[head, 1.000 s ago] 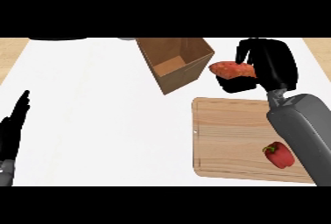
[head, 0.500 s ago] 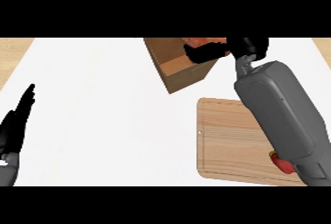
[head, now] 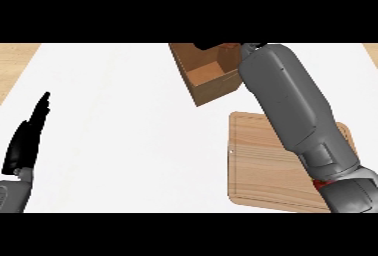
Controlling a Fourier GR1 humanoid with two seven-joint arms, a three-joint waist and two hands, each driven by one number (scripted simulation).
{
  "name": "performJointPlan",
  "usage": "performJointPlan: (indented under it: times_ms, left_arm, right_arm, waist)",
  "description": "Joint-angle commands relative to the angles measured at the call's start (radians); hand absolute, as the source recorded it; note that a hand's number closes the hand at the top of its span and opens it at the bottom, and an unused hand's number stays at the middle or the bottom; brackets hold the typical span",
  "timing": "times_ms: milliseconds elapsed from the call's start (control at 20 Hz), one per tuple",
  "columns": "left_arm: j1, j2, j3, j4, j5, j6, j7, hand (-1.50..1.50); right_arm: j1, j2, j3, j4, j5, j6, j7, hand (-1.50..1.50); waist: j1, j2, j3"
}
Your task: Pick the sweet potato from the cutting board and place it in the cardboard box
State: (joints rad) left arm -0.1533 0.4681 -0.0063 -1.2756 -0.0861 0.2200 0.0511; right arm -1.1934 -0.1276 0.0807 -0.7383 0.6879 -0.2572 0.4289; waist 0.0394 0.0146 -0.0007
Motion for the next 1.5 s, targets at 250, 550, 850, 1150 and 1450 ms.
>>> performJointPlan:
  times_ms: [250,550,850,1150,1450]
  left_arm:
    - [-0.043,-0.014,0.0,0.019,-0.011,-0.018,-0.013,0.0]
    - [-0.052,-0.011,0.004,0.002,-0.011,-0.026,-0.013,0.0]
    - [-0.046,-0.021,-0.006,0.015,-0.023,-0.031,-0.012,0.0]
    - [-0.062,-0.01,0.0,-0.005,-0.029,-0.033,0.015,0.0]
    - [-0.037,-0.011,0.009,-0.031,-0.032,-0.023,0.042,0.0]
  right_arm:
    - [-0.13,0.027,-0.064,0.385,0.042,-0.128,-0.1,1.5]
    - [-0.141,0.029,-0.189,0.474,-0.059,-0.152,-0.08,-1.5]
    - [-0.135,0.077,-0.217,0.506,-0.07,-0.258,-0.172,-1.5]
    - [-0.148,0.04,-0.272,0.467,-0.109,-0.345,-0.316,-1.5]
    - [-0.103,0.003,-0.402,0.406,-0.233,-0.412,-0.468,-1.5]
  waist:
    - [0.033,0.018,-0.001]
    - [0.051,0.025,0.001]
    - [0.057,0.026,0.001]
    - [0.051,0.022,0.002]
    - [0.035,0.012,0.003]
